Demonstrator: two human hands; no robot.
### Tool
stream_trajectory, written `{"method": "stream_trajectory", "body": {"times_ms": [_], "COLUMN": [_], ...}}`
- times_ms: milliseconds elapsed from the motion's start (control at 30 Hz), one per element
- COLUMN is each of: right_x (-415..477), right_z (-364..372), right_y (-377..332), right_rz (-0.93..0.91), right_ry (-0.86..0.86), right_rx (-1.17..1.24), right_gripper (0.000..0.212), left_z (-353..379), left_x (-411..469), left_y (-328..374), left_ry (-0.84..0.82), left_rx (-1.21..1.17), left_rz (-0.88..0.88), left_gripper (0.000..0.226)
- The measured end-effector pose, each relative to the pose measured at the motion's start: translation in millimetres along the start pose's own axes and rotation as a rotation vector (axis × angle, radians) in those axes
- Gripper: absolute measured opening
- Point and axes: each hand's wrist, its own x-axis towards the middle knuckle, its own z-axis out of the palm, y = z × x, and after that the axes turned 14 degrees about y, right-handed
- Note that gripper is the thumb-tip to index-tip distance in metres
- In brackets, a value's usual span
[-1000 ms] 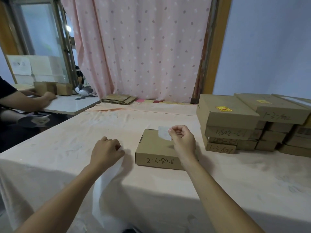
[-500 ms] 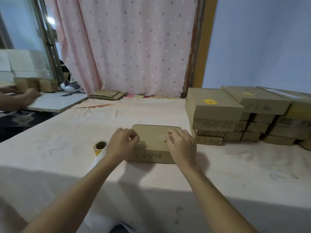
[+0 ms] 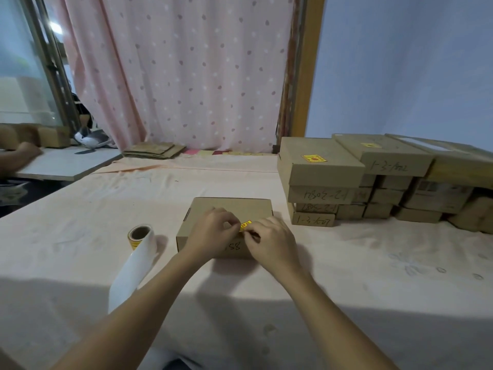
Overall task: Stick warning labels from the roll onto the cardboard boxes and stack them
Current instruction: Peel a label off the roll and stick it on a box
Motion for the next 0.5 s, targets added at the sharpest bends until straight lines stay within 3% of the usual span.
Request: {"method": "stream_trajectory", "body": {"times_ms": [200,300,433,500], "right_x": [-2,-5,-5,-4], "right_z": [-8,-9,-17,-22], "right_y": [4,11,24,28], "right_rz": [0.037,0.073,0.36,0.565], "right_ry": [-0.104,-0.08,0.023,-0.017], "right_rx": [0.077,0.088,0.08,0.084], "right_gripper": [0.028,0.026,0.017,0.018], "left_z": [0,2,-3,-12], "left_x": [-8,-9,-9,-8], "left_y": [-5,-6,-13,-19], "left_ry": [-0.023,0.008,0.015,0.104], "left_rx": [-0.016,-0.004,0.016,0.071], "left_rz": [0.023,0.056,0.018,-0.026], "left_gripper": [0.034,0.015,0.025,0.035]}}
